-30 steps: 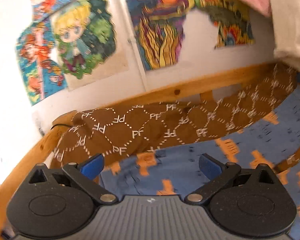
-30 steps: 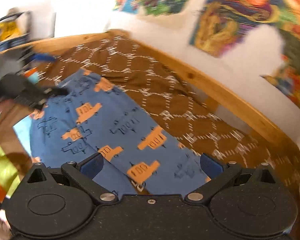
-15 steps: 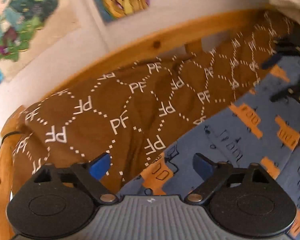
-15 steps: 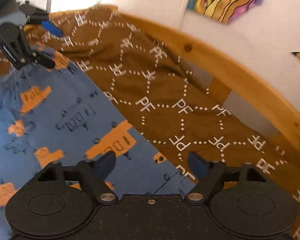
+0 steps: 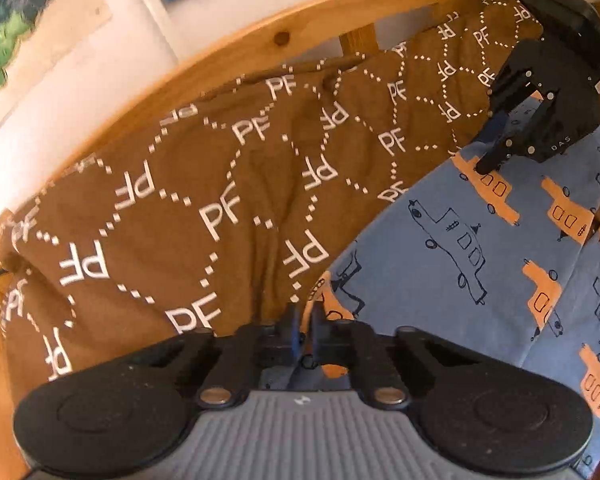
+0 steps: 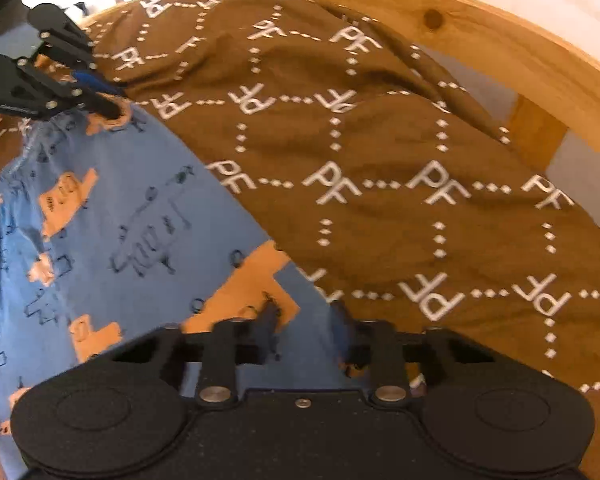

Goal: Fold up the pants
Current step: 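Reach both tools to the pant leg cuffs and close on them, then lift the cuffs with both tools and fold the legs over toward the waistband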

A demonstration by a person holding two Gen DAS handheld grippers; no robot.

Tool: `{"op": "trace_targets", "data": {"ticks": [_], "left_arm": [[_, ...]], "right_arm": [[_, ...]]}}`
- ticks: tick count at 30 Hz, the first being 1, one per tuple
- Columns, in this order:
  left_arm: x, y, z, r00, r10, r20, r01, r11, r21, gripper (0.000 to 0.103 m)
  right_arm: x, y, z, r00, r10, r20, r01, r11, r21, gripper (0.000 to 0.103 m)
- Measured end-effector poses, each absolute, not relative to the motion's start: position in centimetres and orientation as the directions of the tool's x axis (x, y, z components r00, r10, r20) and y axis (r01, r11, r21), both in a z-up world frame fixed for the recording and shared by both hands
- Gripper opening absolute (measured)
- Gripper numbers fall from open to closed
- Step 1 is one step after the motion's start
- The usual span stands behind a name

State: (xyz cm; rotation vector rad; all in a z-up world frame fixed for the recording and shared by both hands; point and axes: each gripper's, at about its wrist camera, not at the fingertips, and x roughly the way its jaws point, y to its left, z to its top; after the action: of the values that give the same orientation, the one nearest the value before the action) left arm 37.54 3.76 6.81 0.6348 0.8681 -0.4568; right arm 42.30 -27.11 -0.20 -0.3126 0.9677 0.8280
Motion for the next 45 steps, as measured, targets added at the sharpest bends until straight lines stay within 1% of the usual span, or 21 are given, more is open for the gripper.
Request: {"op": "trace_targets", "data": {"ticks": [2,3,8,10,13,15,17,18,19,20,22,24,25,26,27,29,31,35,39,42,45], "left_arm": [[36.7,3.7,7.6,0.621,-0.114,-0.775,0.580,0.732,0.358,0.002],[36.5,3.7,8.0,0.640,-0.115,-0.759,0.564,0.741,0.363,0.002],[36.7,4.2,9.8,0.717,-0.091,-0.692,0.446,0.822,0.354,0.001],[37.6,3.9,9.3,0.720,-0.057,-0.692,0.416,0.834,0.363,0.001],[39.2,4.4,8.4,0.690,-0.020,-0.723,0.389,0.853,0.348,0.001],[39.8,4.7,7.8,0.683,-0.025,-0.730,0.387,0.860,0.332,0.001],[39.7,4.8,7.7,0.683,-0.039,-0.730,0.393,0.861,0.322,0.001],[39.9,4.8,7.6,0.683,-0.040,-0.729,0.393,0.861,0.321,0.001],[39.9,4.9,7.6,0.683,-0.040,-0.729,0.392,0.862,0.321,0.001],[40.0,5.0,7.5,0.683,-0.039,-0.729,0.391,0.863,0.321,0.001],[39.9,4.9,7.5,0.684,-0.036,-0.729,0.392,0.861,0.326,0.001],[39.4,4.8,7.4,0.686,-0.034,-0.727,0.394,0.857,0.332,0.001],[39.2,4.7,7.4,0.686,-0.035,-0.727,0.396,0.856,0.333,0.001],[39.4,4.5,7.2,0.685,-0.036,-0.728,0.397,0.855,0.332,0.001],[39.4,4.5,7.2,0.685,-0.036,-0.728,0.399,0.854,0.333,0.002],[39.4,4.4,7.2,0.685,-0.035,-0.728,0.402,0.851,0.338,0.002],[39.5,4.3,7.1,0.688,-0.034,-0.725,0.400,0.851,0.340,0.002],[38.7,4.4,7.6,0.717,-0.051,-0.695,0.386,0.859,0.336,0.002],[38.1,4.2,8.3,0.751,-0.043,-0.658,0.369,0.855,0.365,0.002],[38.9,3.9,7.7,0.737,-0.007,-0.675,0.359,0.851,0.384,0.002],[39.8,4.3,7.1,0.712,-0.008,-0.702,0.356,0.866,0.351,0.009]], "right_arm": [[41.6,-26.7,0.2,0.325,0.475,-0.818,-0.760,0.646,0.074,0.004],[41.4,-26.5,0.5,0.355,0.467,-0.809,-0.762,0.646,0.038,0.001],[42.5,-25.8,3.2,0.532,0.453,-0.715,-0.698,0.713,-0.068,0.000],[43.8,-25.6,3.6,0.566,0.443,-0.695,-0.670,0.739,-0.075,0.000],[45.3,-25.4,3.0,0.557,0.438,-0.706,-0.651,0.758,-0.043,0.000],[45.8,-26.3,3.1,0.537,0.486,-0.690,-0.644,0.764,0.036,0.013],[46.3,-27.8,3.2,0.468,0.570,-0.676,-0.652,0.739,0.171,0.043],[46.5,-28.3,3.2,0.436,0.596,-0.674,-0.657,0.722,0.214,0.051],[46.7,-28.6,3.0,0.402,0.613,-0.680,-0.663,0.707,0.246,0.063],[46.7,-28.7,2.6,0.375,0.616,-0.693,-0.665,0.700,0.262,0.067],[46.9,-28.3,1.7,0.342,0.600,-0.723,-0.675,0.693,0.255,0.067],[47.0,-27.8,0.5,0.317,0.566,-0.761,-0.685,0.691,0.229,0.063],[46.8,-27.6,0.0,0.296,0.559,-0.775,-0.691,0.685,0.230,0.053],[46.5,-27.5,-0.5,0.273,0.561,-0.782,-0.701,0.673,0.238,0.037],[46.2,-27.5,-0.8,0.253,0.572,-0.780,-0.713,0.655,0.249,0.032],[45.5,-27.3,-1.0,0.231,0.585,-0.777,-0.726,0.635,0.262,0.014],[45.0,-27.1,-0.8,0.226,0.583,-0.780,-0.743,0.621,0.249,0.004],[43.2,-26.3,0.4,0.328,0.538,-0.777,-0.764,0.634,0.116,0.000],[43.3,-25.7,2.3,0.501,0.467,-0.728,-0.694,0.720,-0.015,0.000],[44.6,-25.3,2.8,0.547,0.445,-0.709,-0.673,0.737,-0.058,0.000],[45.4,-24.3,1.0,0.533,0.400,-0.746,-0.677,0.730,-0.092,0.000]]}}
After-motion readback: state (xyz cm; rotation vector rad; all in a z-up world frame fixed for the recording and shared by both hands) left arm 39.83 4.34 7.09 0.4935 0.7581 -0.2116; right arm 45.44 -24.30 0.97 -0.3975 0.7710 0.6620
